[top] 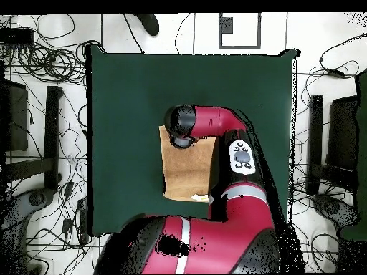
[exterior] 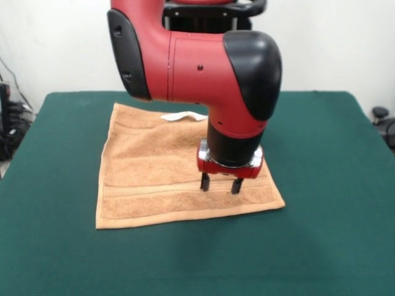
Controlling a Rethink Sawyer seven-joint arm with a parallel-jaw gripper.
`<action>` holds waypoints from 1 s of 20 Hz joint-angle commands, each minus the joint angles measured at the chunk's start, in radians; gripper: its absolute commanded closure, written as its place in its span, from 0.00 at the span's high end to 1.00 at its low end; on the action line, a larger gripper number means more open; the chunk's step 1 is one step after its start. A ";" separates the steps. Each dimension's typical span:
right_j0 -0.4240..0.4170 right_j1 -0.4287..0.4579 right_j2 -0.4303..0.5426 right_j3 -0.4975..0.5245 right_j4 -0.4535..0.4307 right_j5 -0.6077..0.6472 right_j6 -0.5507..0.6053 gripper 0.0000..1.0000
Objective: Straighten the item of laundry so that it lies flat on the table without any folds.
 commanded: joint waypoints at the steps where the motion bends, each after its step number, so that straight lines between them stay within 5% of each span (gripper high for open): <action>1: 0.065 0.171 0.057 -0.106 0.027 -0.075 0.163 1.00; 20: 0.065 0.209 0.055 -0.197 0.028 -0.023 0.171 1.00</action>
